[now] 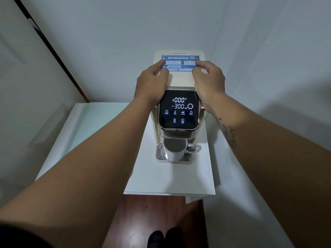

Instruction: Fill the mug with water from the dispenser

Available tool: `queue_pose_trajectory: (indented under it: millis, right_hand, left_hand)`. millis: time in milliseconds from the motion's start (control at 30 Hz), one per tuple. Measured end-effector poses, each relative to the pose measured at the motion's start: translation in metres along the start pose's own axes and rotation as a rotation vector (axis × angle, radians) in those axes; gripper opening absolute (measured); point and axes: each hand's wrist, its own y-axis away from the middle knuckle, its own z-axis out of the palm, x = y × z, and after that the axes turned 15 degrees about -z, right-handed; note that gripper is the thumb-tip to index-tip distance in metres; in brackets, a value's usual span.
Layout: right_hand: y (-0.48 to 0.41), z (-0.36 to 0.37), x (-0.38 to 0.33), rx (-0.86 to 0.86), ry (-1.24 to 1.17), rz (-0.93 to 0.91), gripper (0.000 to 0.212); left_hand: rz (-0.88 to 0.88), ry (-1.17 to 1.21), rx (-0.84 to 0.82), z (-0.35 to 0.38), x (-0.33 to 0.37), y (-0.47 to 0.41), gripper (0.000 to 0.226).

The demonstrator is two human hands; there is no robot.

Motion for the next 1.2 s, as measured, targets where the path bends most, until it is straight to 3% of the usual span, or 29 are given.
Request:
queue_pose_trajectory:
  millis: [533, 700, 867, 1000, 1100, 1200]
  right_hand:
    - [0.0, -0.002, -0.004, -0.04, 0.073, -0.046, 0.038]
    - [-0.003, -0.01, -0.013, -0.159, 0.232, -0.071, 0.047]
    - [-0.007, -0.022, -0.029, -0.376, 0.53, -0.232, 0.056]
    - [0.0, -0.031, -0.044, -0.415, 0.637, -0.277, 0.053]
    - [0.026, -0.042, -0.062, -0.356, 0.456, -0.22, 0.046]
    - [0.084, -0.064, -0.064, -0.13, 0.119, -0.196, 0.025]
  left_hand:
    - [-0.026, -0.038, -0.018, -0.005, 0.008, 0.012, 0.059]
    - [0.021, -0.342, 0.005, -0.013, 0.026, 0.008, 0.052]
    - [0.228, -0.895, 0.275, -0.033, 0.041, 0.018, 0.058]
    - [0.276, -1.013, 0.25, -0.047, 0.037, 0.028, 0.06]
    - [0.304, -0.88, 0.231, -0.056, 0.044, 0.051, 0.058]
    - [0.389, -0.71, 0.28, -0.061, -0.008, 0.105, 0.045]
